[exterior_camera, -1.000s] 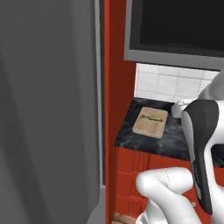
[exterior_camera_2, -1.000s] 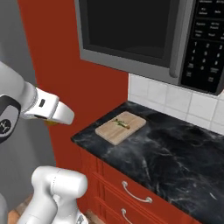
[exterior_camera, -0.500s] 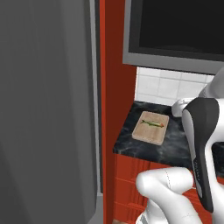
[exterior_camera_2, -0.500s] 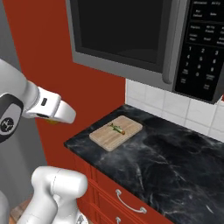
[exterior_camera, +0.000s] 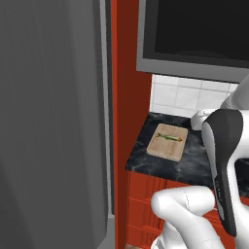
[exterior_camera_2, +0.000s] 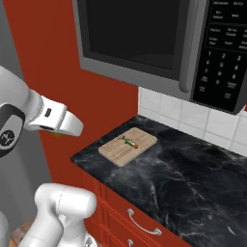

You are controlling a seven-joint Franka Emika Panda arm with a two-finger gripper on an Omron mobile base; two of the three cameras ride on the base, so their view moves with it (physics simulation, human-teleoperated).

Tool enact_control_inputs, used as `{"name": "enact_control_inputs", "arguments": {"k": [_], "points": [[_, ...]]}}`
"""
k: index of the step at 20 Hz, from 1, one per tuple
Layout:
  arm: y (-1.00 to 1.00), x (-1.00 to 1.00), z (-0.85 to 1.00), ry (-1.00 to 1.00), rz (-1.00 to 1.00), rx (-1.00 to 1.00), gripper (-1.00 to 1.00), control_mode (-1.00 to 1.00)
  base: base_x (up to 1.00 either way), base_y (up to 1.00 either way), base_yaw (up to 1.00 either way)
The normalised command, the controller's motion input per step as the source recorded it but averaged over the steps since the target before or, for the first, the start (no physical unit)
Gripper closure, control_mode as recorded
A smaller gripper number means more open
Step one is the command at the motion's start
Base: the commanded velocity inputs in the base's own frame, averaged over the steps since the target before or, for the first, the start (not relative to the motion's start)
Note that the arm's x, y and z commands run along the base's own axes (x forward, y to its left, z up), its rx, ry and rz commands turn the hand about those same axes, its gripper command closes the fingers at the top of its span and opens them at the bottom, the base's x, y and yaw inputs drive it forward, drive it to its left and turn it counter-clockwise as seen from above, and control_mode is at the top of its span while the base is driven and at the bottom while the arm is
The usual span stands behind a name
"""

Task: Retrieve a lemon from the fridge and place it on the cutting board with the fish.

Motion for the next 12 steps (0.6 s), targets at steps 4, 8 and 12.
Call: {"name": "enact_control_inputs", "arguments": {"k": [4, 8, 12], "points": [[0.0, 0.0, 0.0, 0.0, 0.0, 0.0, 1.0, 1.0, 0.04, 0.0, 0.0], [0.0, 0.18, -0.53, 0.01, 0.0, 0.02, 1.0, -1.0, 0.11, 0.0, 0.0], [0.0, 0.26, -0.78, 0.05, 0.0, 0.14, 1.0, -1.0, 0.0, 0.0, 0.0]]}}
